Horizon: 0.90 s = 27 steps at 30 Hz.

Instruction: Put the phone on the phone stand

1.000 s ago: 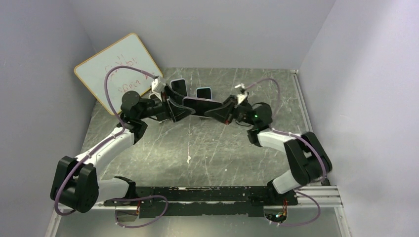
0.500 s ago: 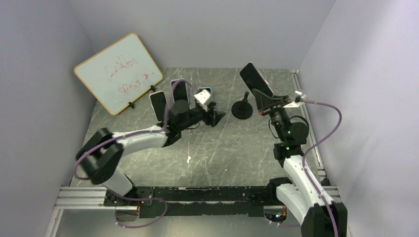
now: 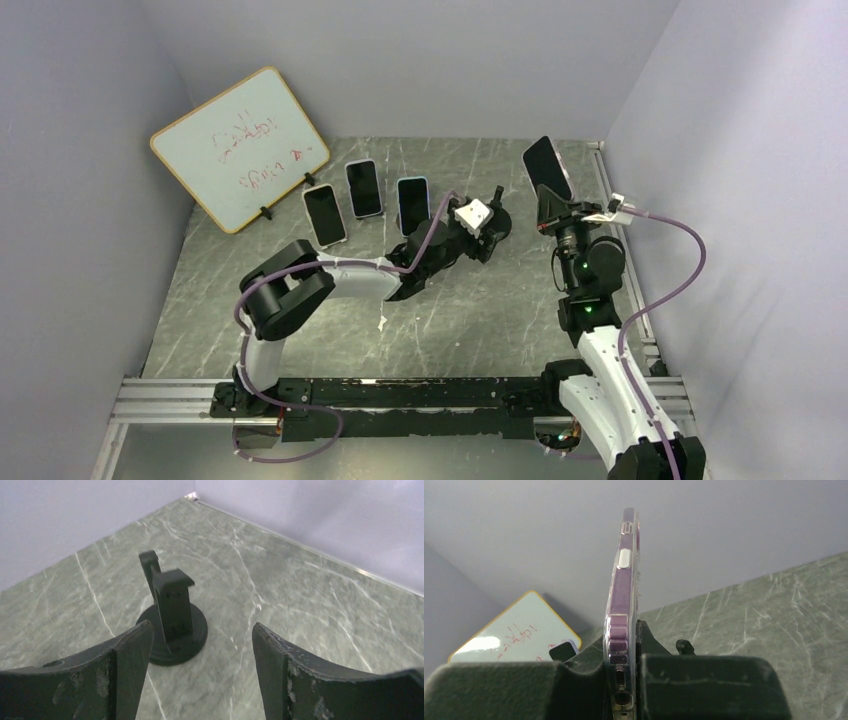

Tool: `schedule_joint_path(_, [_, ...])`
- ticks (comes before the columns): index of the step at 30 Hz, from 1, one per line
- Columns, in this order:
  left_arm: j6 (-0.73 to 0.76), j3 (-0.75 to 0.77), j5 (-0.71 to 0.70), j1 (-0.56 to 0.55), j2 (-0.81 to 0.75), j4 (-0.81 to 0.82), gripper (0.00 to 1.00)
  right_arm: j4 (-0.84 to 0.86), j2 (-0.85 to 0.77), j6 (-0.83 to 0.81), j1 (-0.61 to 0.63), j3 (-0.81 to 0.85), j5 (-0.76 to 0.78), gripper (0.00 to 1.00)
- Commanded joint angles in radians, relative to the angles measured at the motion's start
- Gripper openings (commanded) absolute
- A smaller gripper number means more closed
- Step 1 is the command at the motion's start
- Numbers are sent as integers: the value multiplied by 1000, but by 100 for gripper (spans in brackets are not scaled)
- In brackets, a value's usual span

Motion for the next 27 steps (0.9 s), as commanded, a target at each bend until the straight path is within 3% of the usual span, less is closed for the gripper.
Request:
schedule_joint_path(1, [12, 103, -53, -3, 55, 39, 77, 45, 2, -14, -9, 43, 20, 0])
schedule_joint_path(17, [43, 385, -139, -3, 258, -160, 77, 35, 32, -42, -9, 56, 1, 0])
schedule_joint_path(21, [31, 409, -150, -3, 274, -172, 57, 35, 38, -42, -9, 57, -3, 0])
schedule_joint_path(27, [24, 433, -185, -1, 283, -218, 8, 34, 43, -40, -9, 58, -12, 0])
